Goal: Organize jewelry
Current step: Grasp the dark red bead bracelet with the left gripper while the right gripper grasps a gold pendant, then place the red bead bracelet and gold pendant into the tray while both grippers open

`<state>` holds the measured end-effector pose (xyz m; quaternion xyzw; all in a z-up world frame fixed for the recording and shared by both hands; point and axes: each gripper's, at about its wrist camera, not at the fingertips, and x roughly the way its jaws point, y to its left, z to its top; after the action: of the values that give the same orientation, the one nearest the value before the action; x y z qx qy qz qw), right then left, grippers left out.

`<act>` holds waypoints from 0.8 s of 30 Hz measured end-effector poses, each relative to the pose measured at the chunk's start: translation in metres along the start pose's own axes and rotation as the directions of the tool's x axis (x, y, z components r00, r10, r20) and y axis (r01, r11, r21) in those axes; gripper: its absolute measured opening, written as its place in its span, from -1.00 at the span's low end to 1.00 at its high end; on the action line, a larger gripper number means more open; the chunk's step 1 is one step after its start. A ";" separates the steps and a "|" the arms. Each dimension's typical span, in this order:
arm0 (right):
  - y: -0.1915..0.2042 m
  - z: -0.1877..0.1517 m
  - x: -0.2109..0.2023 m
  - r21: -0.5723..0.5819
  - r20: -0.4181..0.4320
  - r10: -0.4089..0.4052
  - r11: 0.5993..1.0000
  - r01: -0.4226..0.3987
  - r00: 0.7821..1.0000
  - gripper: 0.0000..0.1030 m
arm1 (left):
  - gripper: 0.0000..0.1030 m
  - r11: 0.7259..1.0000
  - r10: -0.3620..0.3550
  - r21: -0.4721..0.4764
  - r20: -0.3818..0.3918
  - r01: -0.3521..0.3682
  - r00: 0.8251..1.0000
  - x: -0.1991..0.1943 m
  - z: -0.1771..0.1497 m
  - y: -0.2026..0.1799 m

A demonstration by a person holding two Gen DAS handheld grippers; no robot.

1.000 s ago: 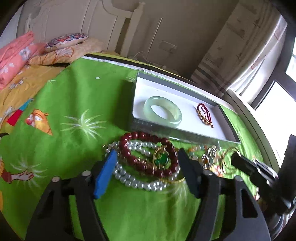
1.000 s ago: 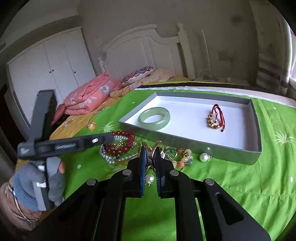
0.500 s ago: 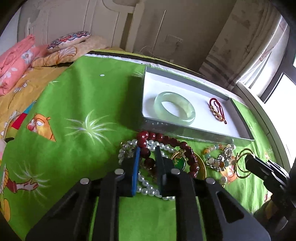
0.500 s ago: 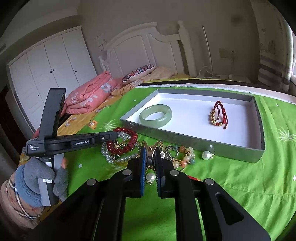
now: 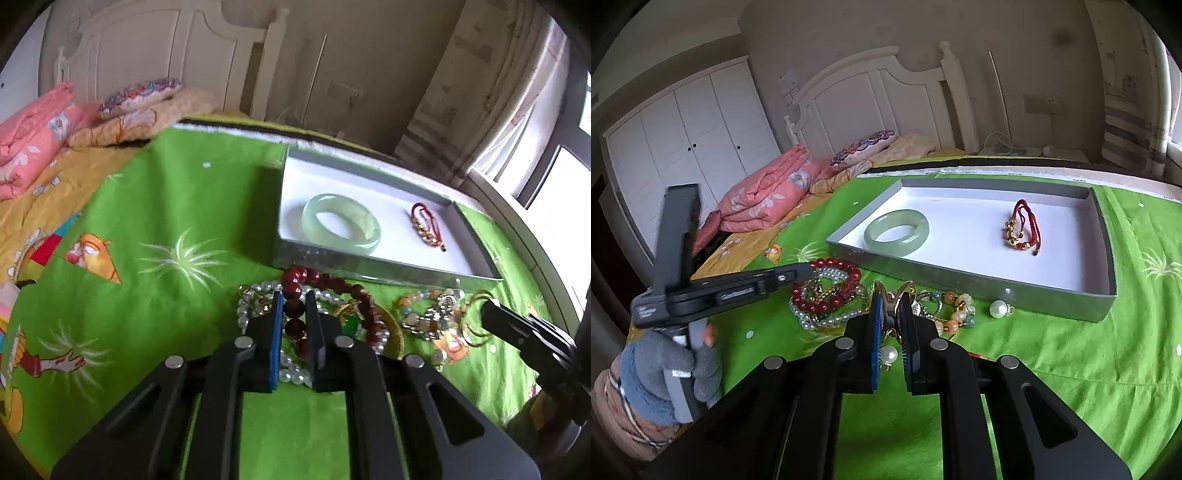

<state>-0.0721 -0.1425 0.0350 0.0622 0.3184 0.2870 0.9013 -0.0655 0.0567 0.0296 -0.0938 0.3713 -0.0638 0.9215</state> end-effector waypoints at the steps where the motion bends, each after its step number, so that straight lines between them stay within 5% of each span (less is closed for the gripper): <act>1: 0.000 0.000 0.000 0.005 0.003 0.000 1.000 0.000 1.000 -0.77 | -0.79 1.000 0.001 0.013 0.017 -0.001 1.000 -0.006 -0.001 -0.003; 24: -0.002 -0.005 -0.017 0.017 0.079 0.000 1.000 -0.001 0.997 -0.77 | -0.79 0.971 -0.047 0.238 0.179 0.003 0.983 -0.074 0.018 -0.085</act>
<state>-0.0847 -0.1544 0.0400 0.0811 0.2851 0.2821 0.9125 -0.1100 -0.0105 0.1108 0.0068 0.2736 -0.1104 0.9555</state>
